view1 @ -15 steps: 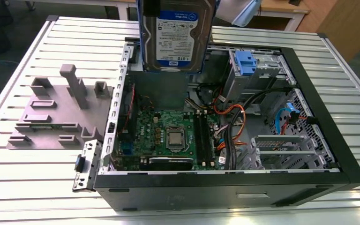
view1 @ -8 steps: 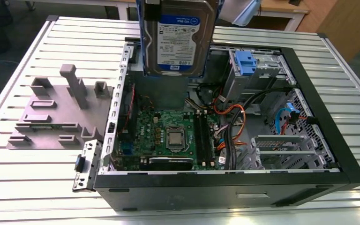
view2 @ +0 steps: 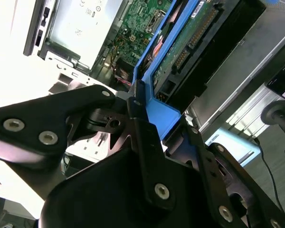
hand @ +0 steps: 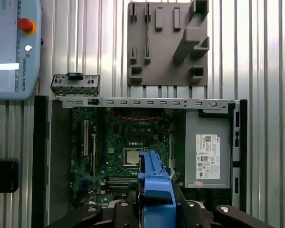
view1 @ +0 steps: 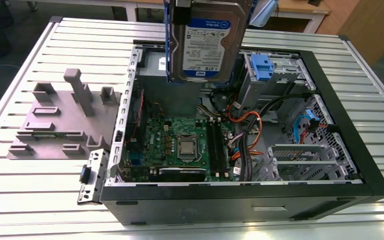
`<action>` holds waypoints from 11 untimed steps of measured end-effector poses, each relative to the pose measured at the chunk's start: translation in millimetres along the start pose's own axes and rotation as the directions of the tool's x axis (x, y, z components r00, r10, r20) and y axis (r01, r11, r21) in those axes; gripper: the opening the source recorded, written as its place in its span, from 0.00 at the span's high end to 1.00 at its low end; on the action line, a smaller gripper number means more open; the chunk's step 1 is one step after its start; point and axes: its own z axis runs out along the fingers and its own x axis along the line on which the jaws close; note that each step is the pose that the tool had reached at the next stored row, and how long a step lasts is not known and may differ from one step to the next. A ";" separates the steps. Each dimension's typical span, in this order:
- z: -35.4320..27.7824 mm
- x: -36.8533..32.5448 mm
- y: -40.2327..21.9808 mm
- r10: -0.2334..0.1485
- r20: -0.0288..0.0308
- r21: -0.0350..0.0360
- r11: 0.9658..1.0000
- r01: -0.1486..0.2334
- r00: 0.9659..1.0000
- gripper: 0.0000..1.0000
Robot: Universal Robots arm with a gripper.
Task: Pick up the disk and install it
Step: 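Pick up the disk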
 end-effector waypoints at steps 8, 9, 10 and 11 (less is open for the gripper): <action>1.3 11.7 -0.3 0.000 0.000 0.000 1.000 0.000 1.000 0.63; 1.4 13.4 -0.3 0.000 0.000 0.000 1.000 0.000 1.000 0.63; 1.5 14.9 -0.3 0.000 0.000 0.000 1.000 0.000 1.000 0.63; 1.7 16.5 -0.4 0.000 0.000 0.000 1.000 0.000 1.000 0.63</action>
